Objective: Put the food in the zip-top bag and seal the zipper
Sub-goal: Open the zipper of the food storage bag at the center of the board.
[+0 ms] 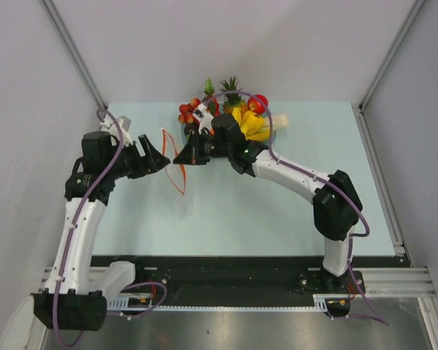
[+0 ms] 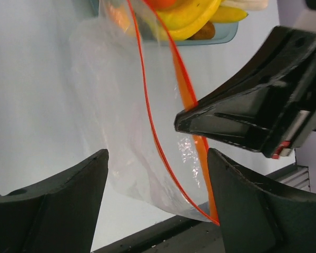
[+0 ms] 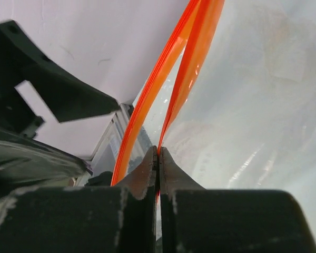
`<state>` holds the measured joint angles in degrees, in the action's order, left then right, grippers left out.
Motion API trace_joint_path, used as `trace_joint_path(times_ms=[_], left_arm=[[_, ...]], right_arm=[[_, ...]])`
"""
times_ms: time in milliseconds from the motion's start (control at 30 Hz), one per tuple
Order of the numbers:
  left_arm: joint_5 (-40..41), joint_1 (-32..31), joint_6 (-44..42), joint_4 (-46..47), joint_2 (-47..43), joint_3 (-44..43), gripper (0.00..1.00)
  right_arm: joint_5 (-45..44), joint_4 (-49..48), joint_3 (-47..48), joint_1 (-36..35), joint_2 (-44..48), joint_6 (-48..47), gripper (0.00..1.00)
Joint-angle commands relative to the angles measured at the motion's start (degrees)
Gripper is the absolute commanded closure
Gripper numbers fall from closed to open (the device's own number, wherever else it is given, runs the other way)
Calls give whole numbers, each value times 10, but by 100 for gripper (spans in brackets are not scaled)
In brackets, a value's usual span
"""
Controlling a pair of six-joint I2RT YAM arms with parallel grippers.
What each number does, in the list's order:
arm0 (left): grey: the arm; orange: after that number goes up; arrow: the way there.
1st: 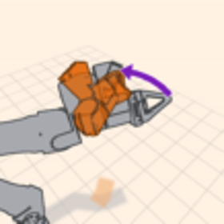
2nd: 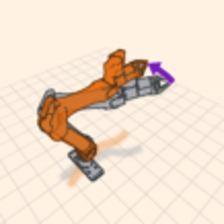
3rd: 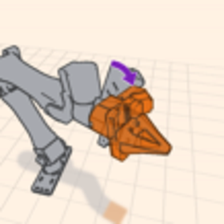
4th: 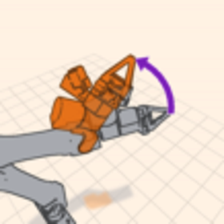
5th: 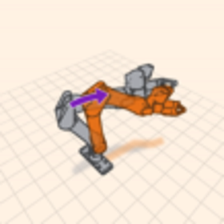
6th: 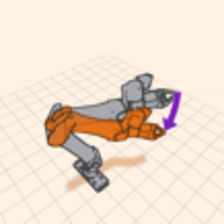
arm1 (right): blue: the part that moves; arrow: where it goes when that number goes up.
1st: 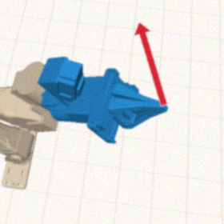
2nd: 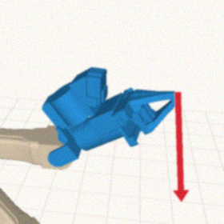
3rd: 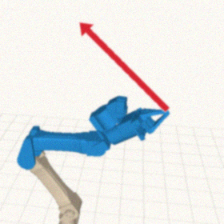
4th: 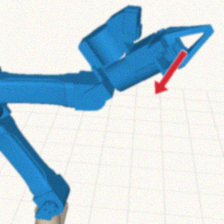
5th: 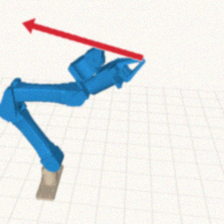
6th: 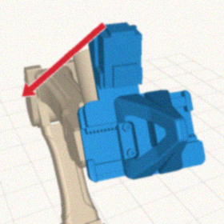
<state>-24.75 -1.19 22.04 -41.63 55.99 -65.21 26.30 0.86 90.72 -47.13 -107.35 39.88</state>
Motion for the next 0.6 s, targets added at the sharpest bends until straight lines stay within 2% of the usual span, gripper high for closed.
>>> trace_joint_path(times_ms=[0,67,167,233,400,567], left_arm=[[1,4,20,52,36,23,20],[1,5,20,69,47,24,21],[14,5,10,75,71,11,29],[10,10,5,72,79,9,40],[-28,74,10,93,103,13,64],[-50,81,-16,89,120,-1,89]], right_arm=[[9,-40,58,7,-18,-2,100],[15,-43,60,8,-31,10,100],[30,-53,57,8,-41,21,100],[32,-54,55,9,-42,13,100],[40,-53,38,9,-42,-15,100],[38,-36,29,19,-44,-65,100]])
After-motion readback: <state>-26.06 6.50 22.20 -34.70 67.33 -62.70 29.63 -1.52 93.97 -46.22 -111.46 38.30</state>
